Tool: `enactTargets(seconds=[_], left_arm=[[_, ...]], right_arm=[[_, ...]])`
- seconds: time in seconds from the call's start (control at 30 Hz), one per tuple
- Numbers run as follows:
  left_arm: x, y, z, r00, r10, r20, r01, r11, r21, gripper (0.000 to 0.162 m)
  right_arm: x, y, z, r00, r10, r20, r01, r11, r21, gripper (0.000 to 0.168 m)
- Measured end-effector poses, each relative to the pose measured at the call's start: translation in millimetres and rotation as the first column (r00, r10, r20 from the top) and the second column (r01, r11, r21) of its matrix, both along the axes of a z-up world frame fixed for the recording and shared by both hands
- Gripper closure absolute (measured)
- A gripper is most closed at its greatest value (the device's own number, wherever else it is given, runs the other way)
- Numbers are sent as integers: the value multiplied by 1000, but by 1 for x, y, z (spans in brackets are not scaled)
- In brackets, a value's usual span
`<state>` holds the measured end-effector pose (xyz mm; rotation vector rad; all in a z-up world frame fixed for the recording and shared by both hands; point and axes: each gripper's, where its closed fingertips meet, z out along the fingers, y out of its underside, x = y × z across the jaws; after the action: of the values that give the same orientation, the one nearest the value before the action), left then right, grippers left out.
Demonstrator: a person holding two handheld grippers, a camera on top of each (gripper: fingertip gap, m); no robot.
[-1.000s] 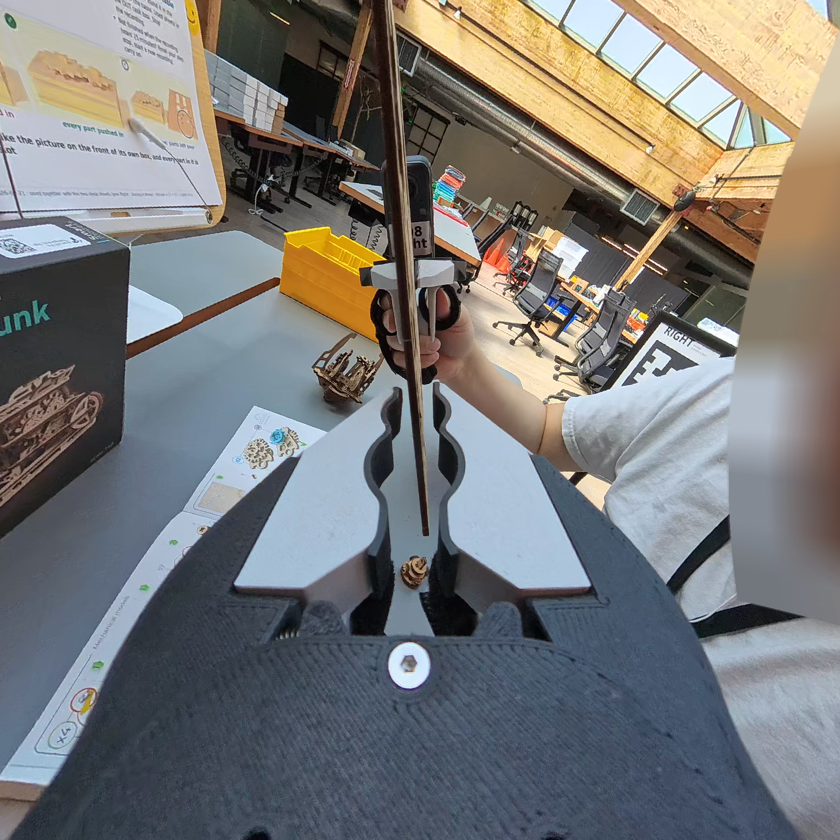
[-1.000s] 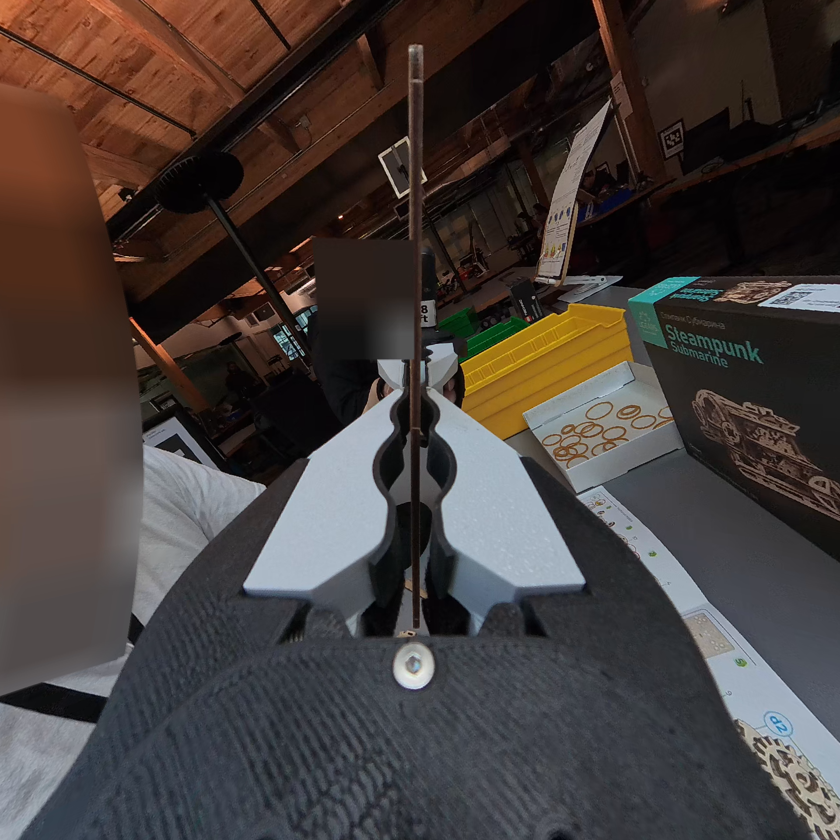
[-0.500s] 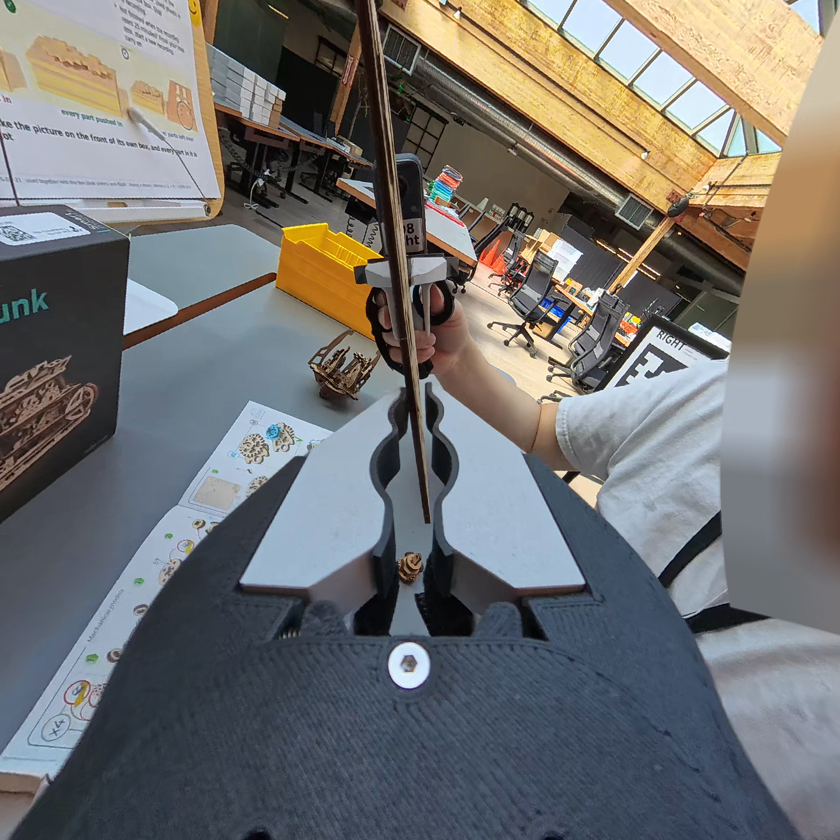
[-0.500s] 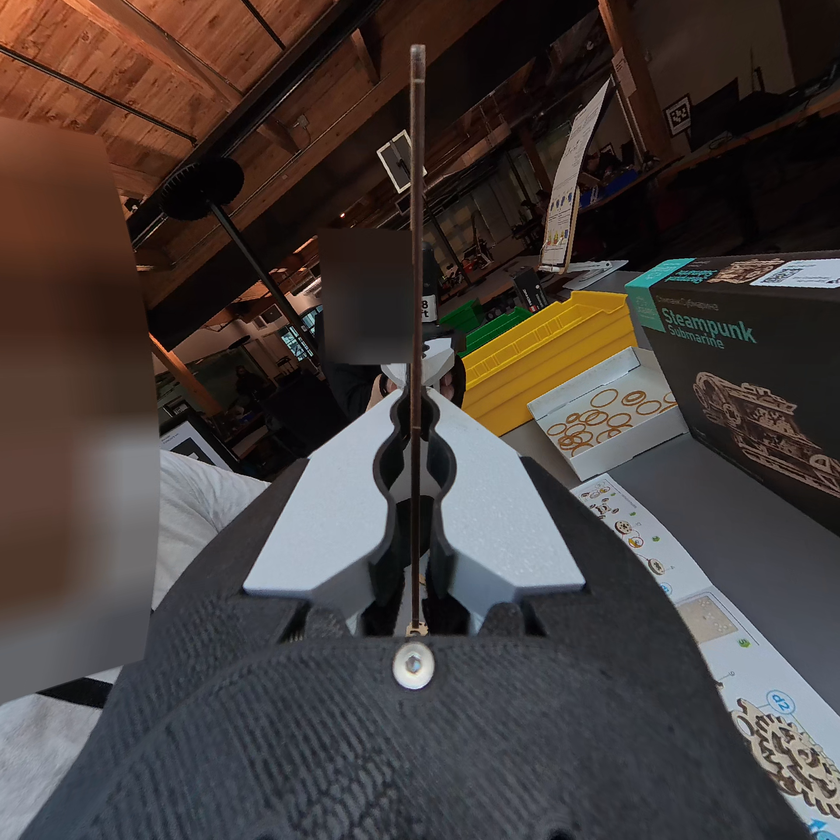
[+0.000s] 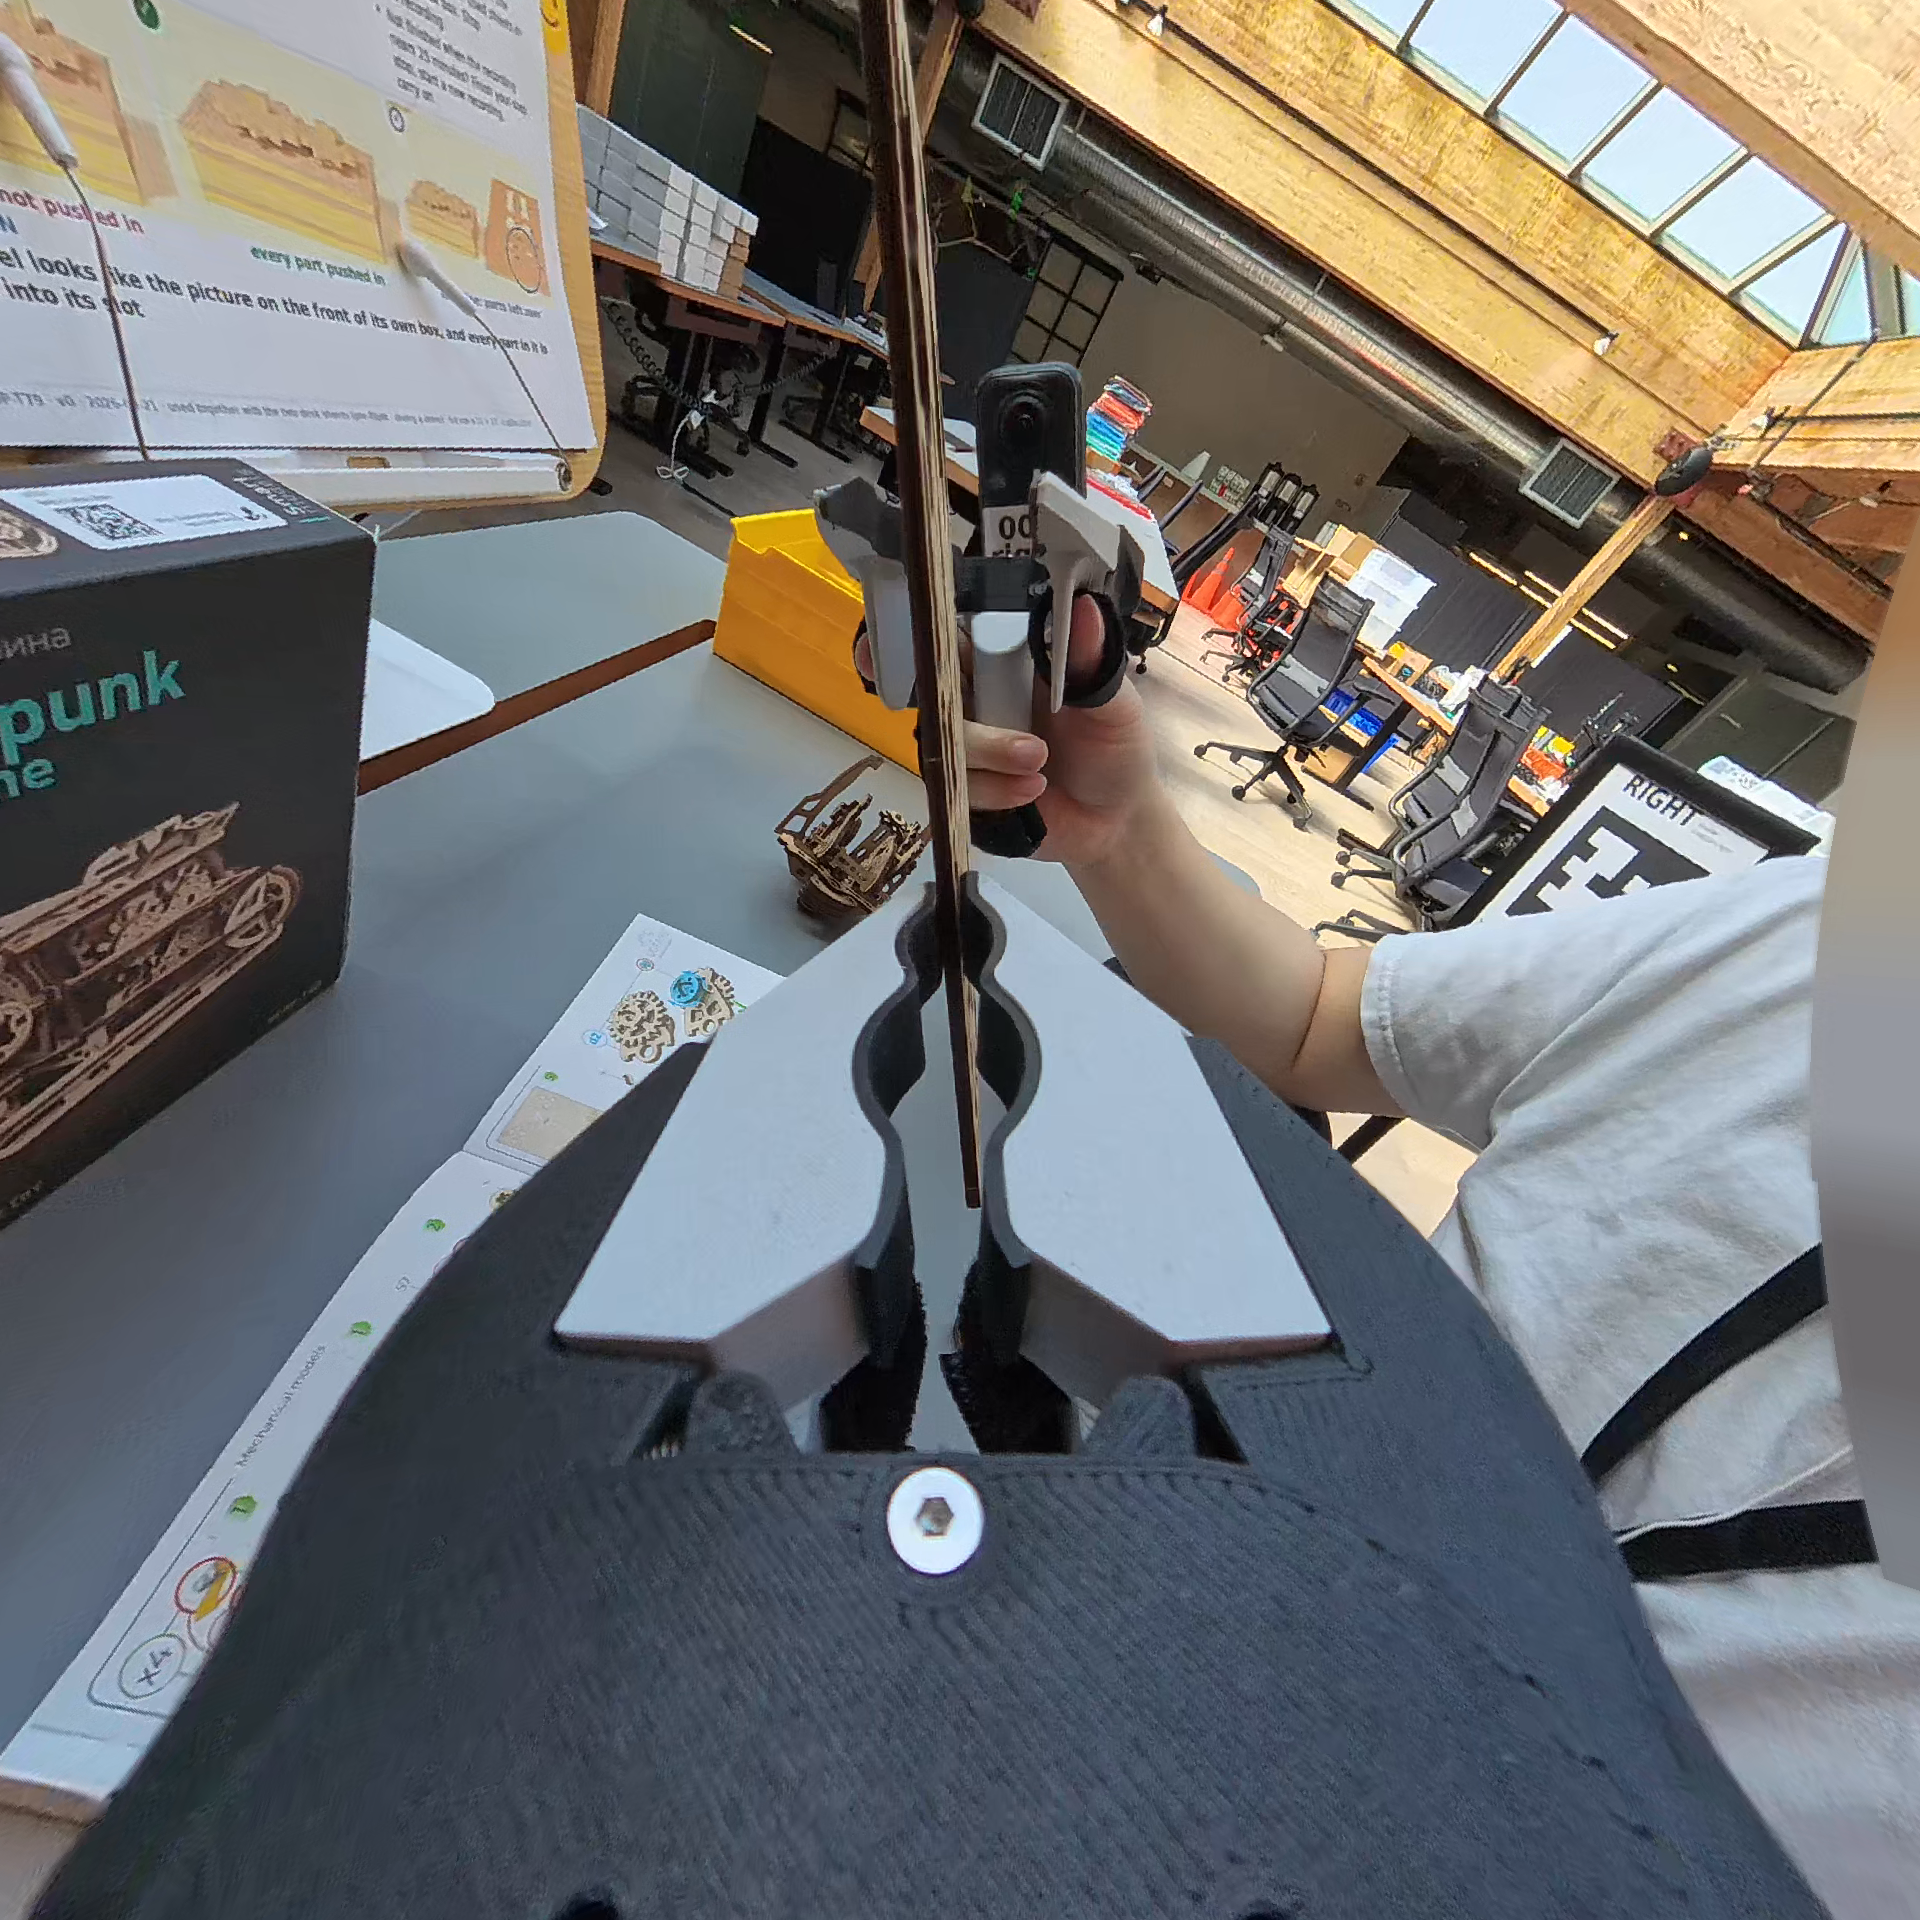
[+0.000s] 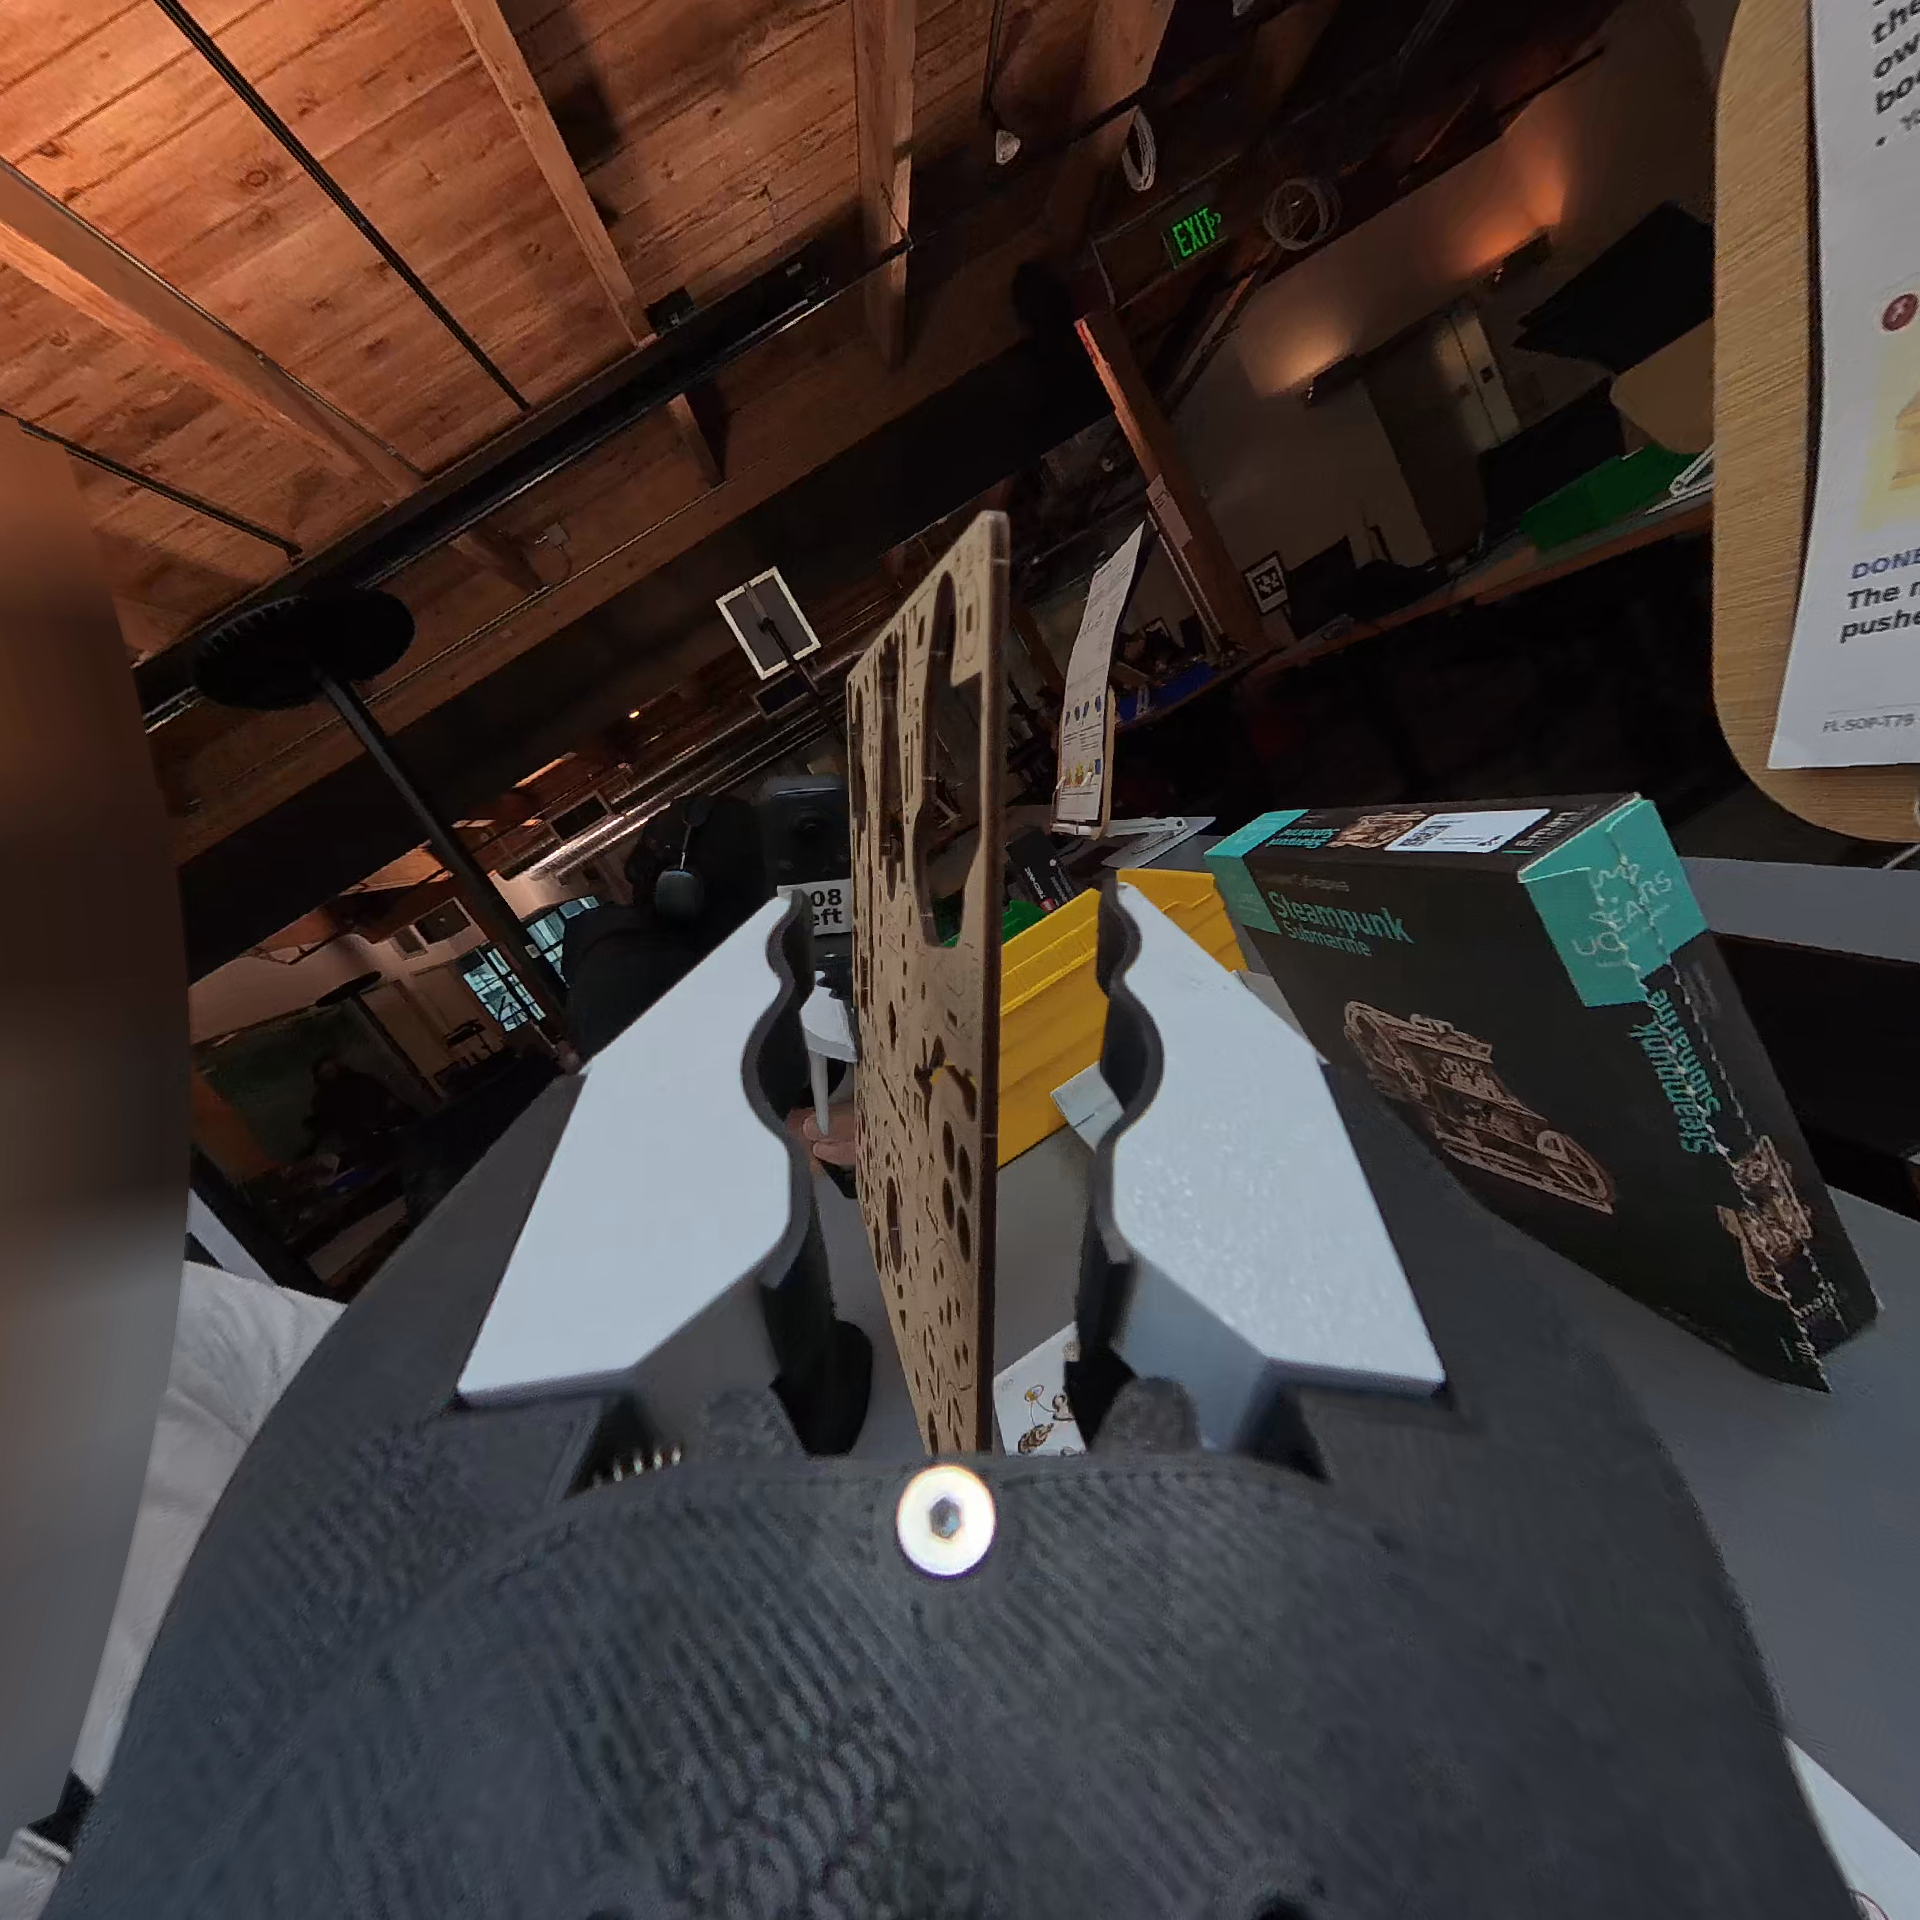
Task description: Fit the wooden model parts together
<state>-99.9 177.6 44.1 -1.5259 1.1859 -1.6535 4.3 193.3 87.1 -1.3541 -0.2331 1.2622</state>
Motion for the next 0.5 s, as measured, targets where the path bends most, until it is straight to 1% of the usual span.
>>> enactTargets(seconds=[0.03,0.13,0.3,0.37,0.43,0.5], left_arm=[[-1,2,2,1000,8,17,-7,1000,-20,162],[-6,13,10,996,49,78,-44,997,-69,162],[-19,37,27,962,192,193,-168,976,-138,162],[-21,41,32,946,229,230,-197,968,-156,162],[-18,43,32,936,269,226,-240,960,-147,162],[-13,39,34,929,291,227,-271,955,-118,162]], right_arm=[[1,2,-2,1000,-24,12,24,1000,0,111],[-2,6,-7,998,-55,29,56,998,-8,102],[-3,13,-13,985,-159,-68,159,987,-2,93],[-11,14,-19,979,-199,-38,200,980,20,92],[-32,10,-24,988,-156,23,155,988,25,90],[-54,3,-26,998,-60,14,60,998,-12,89]])
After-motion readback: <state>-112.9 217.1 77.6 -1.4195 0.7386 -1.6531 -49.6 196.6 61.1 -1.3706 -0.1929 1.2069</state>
